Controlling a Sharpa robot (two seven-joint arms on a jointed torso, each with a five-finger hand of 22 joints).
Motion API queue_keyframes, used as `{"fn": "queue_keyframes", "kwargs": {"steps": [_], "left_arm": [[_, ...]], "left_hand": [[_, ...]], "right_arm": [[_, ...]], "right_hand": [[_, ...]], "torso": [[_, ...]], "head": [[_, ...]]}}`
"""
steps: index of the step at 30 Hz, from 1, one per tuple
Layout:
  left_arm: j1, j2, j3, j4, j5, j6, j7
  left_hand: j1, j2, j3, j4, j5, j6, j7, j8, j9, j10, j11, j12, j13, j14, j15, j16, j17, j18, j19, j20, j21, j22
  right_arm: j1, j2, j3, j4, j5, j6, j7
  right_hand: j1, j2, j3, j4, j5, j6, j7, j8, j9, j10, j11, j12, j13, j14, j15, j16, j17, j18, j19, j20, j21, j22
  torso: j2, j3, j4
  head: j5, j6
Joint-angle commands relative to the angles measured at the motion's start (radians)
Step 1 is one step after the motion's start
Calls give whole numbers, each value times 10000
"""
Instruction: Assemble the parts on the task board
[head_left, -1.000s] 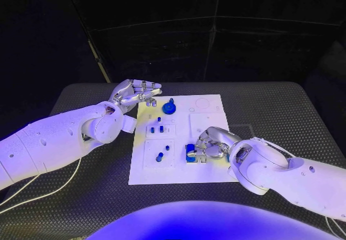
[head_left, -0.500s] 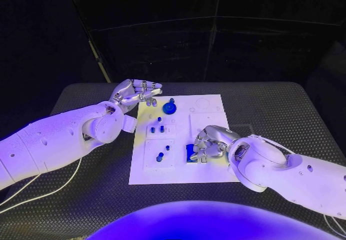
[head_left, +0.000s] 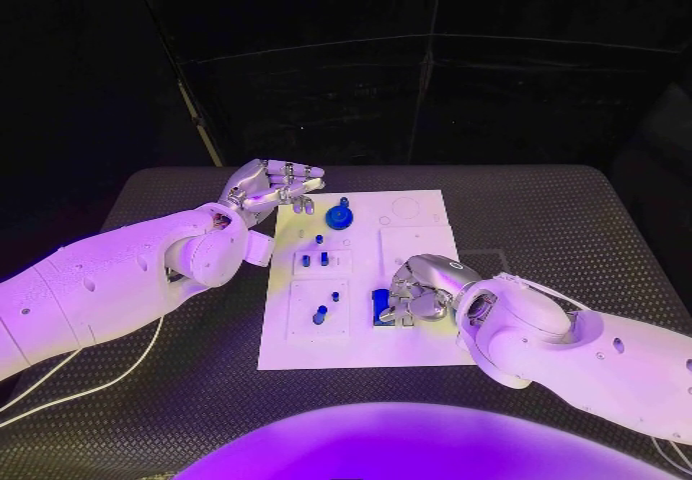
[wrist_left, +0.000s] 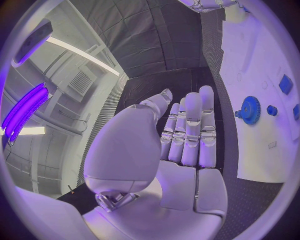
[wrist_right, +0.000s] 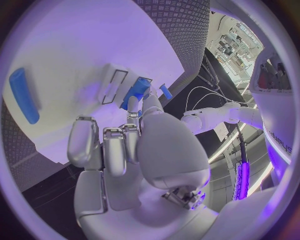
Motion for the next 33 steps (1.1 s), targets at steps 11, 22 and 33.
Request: {"fn": "queue_keyframes", "kwargs": {"steps": [11, 22, 33], "left_arm": [[9, -31, 8, 22, 39, 75, 47], [3, -34, 8, 26, 39, 57, 46], [-15, -52, 7, 52, 39, 57, 62]], "left_hand": [[-21, 110, -46, 29, 32, -85, -6, 39, 13, -82, 2, 34, 14, -40, -5, -33, -8, 51, -12, 67, -35, -9], [-21, 110, -46, 29, 32, -85, -6, 39, 13, -82, 2, 34, 14, -40, -5, -33, -8, 51, -12, 67, -35, -9], [-21, 110, -46, 29, 32, -85, -6, 39, 13, -82, 2, 34, 14, -40, -5, -33, -8, 51, -12, 67, -35, -9]], "right_arm": [[-43, -1032, -47, 397, 4825, -1795, 3029], [-28, -2692, 328, 693, 4610, -973, 1942], [-54, -3090, 352, 741, 1139, -341, -144]], "right_hand": [[-507, -47, 163, 262, 1077, -1436, 774, -1398, -593, -325, 587, -449, 135, 758, 447, -196, 1299, -89, -370, 301, -314, -644], [-746, 4, 17, 362, 1504, -1189, 822, -1780, -840, -413, 663, -548, 33, 746, 545, -232, 1242, -53, -380, 475, -345, -684], [-1338, -5, -585, 921, 2259, -187, 527, -1798, -946, -505, 412, -836, -238, 694, 340, -391, 991, -63, -303, 308, -359, -627]], "torso": [[-13, -5, -37], [-30, -30, -79], [-22, 10, -153]], "head": [[-91, 79], [-316, 171], [-585, 225]]}}
